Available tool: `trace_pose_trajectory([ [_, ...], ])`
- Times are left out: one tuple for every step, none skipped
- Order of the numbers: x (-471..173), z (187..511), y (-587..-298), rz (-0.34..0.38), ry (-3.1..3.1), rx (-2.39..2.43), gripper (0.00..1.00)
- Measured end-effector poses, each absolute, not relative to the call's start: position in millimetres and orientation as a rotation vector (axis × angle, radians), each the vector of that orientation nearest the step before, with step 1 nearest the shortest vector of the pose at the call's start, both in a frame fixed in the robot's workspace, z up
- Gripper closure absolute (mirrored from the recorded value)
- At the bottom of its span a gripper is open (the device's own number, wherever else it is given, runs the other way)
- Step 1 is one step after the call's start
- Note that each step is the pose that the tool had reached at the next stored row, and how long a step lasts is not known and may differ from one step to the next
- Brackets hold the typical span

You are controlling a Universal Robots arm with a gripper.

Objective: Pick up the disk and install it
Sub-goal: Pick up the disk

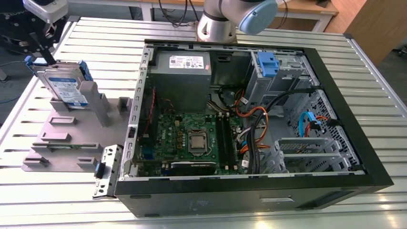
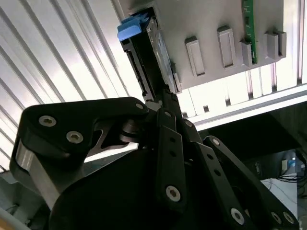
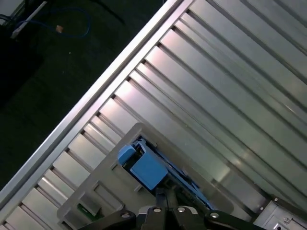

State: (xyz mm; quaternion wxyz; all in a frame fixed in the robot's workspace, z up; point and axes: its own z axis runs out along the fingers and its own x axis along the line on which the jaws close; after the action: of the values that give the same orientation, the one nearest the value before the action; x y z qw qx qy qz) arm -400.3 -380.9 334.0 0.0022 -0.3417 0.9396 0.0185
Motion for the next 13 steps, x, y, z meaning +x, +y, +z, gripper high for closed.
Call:
trace_pose_trajectory([
  [-400.3,333.9,-380.9,0.058,2.938,-1.098,0.89],
  [-400.3,333.9,-380.9,0.058,2.929,-1.125,0.89],
  [-400.3,334.0,-380.9,0.058,2.919,-1.151,0.89],
  [-400.3,333.9,-380.9,0.058,2.909,-1.178,0.89],
  [-400.3,333.9,-380.9,0.058,2.898,-1.204,0.89],
  [-400.3,333.9,-380.9,0.058,2.888,-1.23,0.89],
  [-400.3,333.9,-380.9,0.058,2.876,-1.258,0.89],
  [-400.3,333.9,-380.9,0.059,2.865,-1.284,0.89],
  [-400.3,333.9,-380.9,0.059,2.853,-1.31,0.89],
  [-400.3,333.8,-380.9,0.059,2.842,-1.336,0.89],
  [-400.3,333.8,-380.9,0.059,2.83,-1.362,0.89],
  [-400.3,333.8,-380.9,0.059,2.817,-1.388,0.89],
  [-400.3,333.8,-380.9,0.059,2.805,-1.414,0.89],
])
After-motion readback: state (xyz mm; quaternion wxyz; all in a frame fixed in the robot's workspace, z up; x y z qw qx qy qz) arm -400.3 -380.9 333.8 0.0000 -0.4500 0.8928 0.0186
